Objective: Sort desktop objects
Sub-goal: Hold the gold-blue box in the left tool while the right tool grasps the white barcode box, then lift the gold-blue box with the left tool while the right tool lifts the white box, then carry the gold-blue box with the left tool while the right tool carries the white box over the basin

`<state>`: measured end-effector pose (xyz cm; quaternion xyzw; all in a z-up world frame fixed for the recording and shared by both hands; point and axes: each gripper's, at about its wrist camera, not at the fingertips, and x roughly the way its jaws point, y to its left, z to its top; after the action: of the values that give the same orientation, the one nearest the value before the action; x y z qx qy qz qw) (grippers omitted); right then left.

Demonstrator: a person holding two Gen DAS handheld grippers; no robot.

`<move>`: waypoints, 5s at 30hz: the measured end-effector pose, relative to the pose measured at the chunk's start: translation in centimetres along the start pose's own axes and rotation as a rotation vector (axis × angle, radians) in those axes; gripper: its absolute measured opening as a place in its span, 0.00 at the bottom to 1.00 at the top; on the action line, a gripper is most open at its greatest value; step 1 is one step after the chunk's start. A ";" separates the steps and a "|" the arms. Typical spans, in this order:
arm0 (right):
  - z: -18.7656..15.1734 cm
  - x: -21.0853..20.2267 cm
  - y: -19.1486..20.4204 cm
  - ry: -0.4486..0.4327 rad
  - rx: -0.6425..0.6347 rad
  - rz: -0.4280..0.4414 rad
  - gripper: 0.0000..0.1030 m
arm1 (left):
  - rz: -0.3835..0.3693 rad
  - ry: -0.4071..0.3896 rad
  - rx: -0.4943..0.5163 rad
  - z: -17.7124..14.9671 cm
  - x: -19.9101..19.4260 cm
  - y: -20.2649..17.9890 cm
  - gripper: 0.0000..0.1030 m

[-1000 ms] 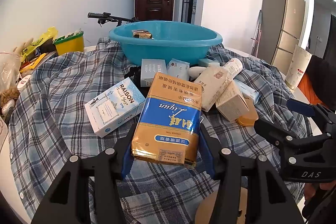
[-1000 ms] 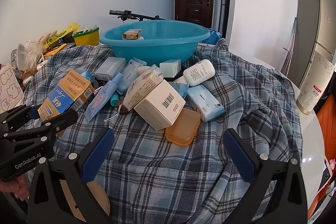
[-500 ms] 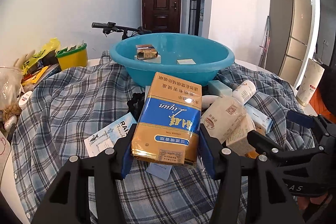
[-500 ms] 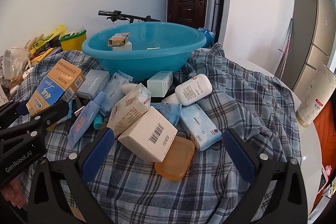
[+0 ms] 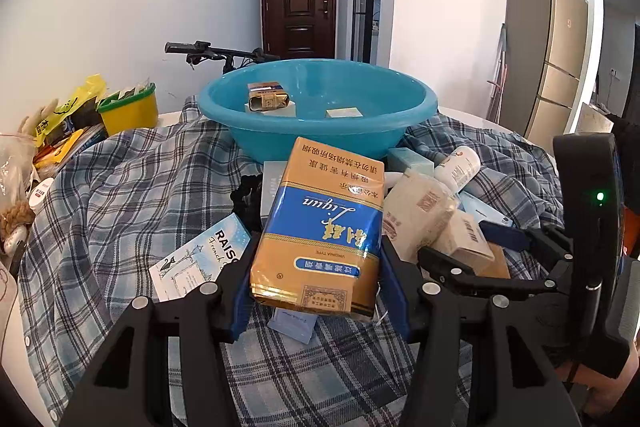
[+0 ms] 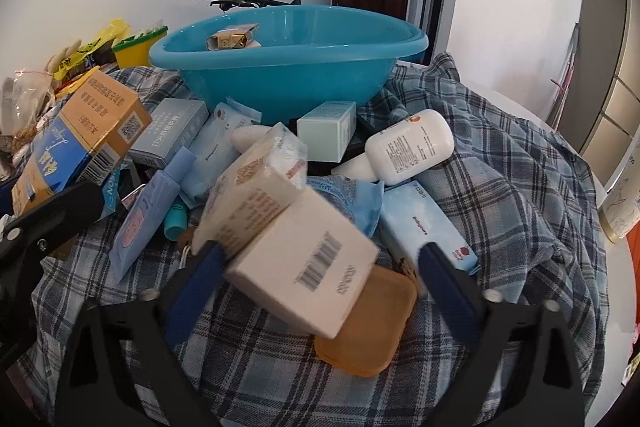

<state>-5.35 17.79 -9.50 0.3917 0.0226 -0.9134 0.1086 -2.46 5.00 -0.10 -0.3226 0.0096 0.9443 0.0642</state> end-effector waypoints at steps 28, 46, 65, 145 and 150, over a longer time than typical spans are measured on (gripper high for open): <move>-2.8 -2.2 -0.1 0.005 0.027 0.039 0.78 | -0.024 -0.006 -0.001 -1.5 -2.3 -0.6 0.55; -2.6 -3.3 0.4 -0.028 -0.024 0.060 0.59 | -0.030 -0.008 -0.004 -1.6 -2.4 -0.5 0.56; -0.7 -14.8 1.9 -0.466 0.007 0.006 0.59 | -0.052 -0.225 -0.044 -0.6 -7.4 -0.4 0.56; 6.4 -24.1 1.9 -0.754 -0.026 -0.064 0.59 | 0.060 -0.518 -0.030 9.4 -16.9 1.1 0.56; 6.4 -23.9 2.0 -0.749 -0.030 -0.062 0.59 | 0.052 -0.505 -0.014 9.3 -16.4 0.5 0.56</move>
<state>6.54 19.38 12.21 0.0278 0.0066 -0.9957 0.0876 4.72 3.14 17.27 -0.0764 -0.0051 0.9963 0.0378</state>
